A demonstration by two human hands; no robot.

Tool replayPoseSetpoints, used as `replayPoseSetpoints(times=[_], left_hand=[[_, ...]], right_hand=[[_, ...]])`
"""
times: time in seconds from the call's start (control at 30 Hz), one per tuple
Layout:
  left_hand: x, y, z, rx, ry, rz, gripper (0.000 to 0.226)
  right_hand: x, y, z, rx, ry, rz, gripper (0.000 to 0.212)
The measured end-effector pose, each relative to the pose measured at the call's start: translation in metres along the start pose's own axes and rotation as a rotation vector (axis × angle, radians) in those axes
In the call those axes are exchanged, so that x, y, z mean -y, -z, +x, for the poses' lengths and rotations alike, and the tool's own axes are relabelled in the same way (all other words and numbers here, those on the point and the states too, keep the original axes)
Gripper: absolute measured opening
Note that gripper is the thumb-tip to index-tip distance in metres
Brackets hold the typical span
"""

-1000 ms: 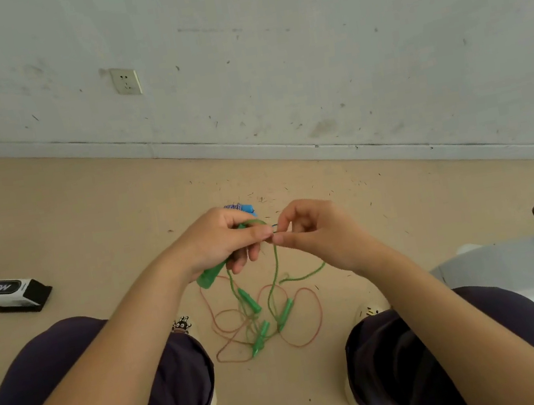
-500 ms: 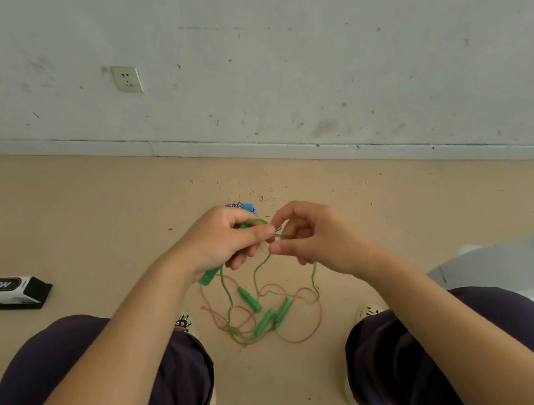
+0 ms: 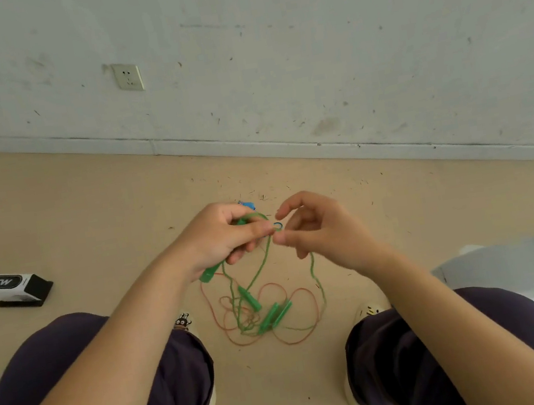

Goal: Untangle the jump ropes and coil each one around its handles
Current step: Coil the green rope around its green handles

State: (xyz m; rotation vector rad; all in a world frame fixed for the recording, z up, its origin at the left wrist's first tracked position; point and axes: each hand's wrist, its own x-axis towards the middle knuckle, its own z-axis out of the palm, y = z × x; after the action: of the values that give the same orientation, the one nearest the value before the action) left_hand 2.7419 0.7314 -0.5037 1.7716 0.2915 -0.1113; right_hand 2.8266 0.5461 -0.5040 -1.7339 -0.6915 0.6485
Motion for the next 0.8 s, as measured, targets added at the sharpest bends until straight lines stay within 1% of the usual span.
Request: replayPoseSetpoints(times=[0.07,0.13,0.2,0.3,0.33,0.37,0.4,0.47,0.53,0.6,0.63,0.67,0.7,0.77,0.8], left_hand=[[-0.001,-0.006,0.000,0.033,-0.004,0.019,0.023],[-0.004,-0.001,0.000,0.039,0.000,0.008,0.018],[-0.007,0.010,-0.002,-0.002,0.000,-0.009,0.014],[-0.006,0.029,-0.003,-0.131,0.001,-0.039,0.010],[-0.005,0.032,-0.002,-0.164,-0.002,-0.048,0.012],[-0.004,0.032,-0.002,-0.180,-0.004,-0.051,0.014],[-0.004,0.030,-0.002,-0.178,-0.004,-0.048,0.015],[-0.004,0.020,-0.002,-0.132,-0.004,-0.037,0.013],[-0.004,0.008,-0.001,-0.065,-0.014,-0.023,0.011],[-0.005,0.002,0.000,-0.024,-0.035,-0.005,0.011],[-0.005,0.002,0.001,-0.024,-0.040,-0.002,0.011],[-0.005,0.003,0.001,-0.035,-0.041,-0.007,0.012],[-0.005,0.004,0.001,-0.048,-0.038,-0.018,0.012],[-0.005,0.007,0.001,-0.063,-0.036,-0.034,0.013],[-0.004,0.007,0.002,-0.064,-0.041,-0.038,0.012]], right_hand=[[-0.001,-0.006,-0.001,0.013,-0.002,-0.089,0.024],[0.001,0.000,0.001,-0.053,0.007,-0.157,0.019],[0.003,0.012,0.003,-0.182,0.028,-0.158,0.012],[0.005,0.030,0.004,-0.417,0.047,-0.098,0.008],[0.006,0.034,0.004,-0.445,0.038,-0.093,0.007],[0.006,0.035,0.003,-0.432,0.027,-0.091,0.006],[0.007,0.034,0.003,-0.386,0.016,-0.082,0.009],[0.007,0.022,0.003,-0.255,-0.005,-0.042,0.027],[0.005,0.007,0.002,-0.157,-0.009,-0.038,0.056],[0.004,-0.001,0.003,-0.135,0.003,-0.059,0.081],[0.003,0.000,0.003,-0.144,0.011,-0.072,0.085],[0.003,0.002,0.003,-0.155,0.024,-0.085,0.082],[0.002,0.004,0.004,-0.165,0.039,-0.096,0.071],[0.001,0.005,0.004,-0.172,0.058,-0.125,0.036],[0.001,0.004,0.004,-0.164,0.057,-0.145,0.025]])
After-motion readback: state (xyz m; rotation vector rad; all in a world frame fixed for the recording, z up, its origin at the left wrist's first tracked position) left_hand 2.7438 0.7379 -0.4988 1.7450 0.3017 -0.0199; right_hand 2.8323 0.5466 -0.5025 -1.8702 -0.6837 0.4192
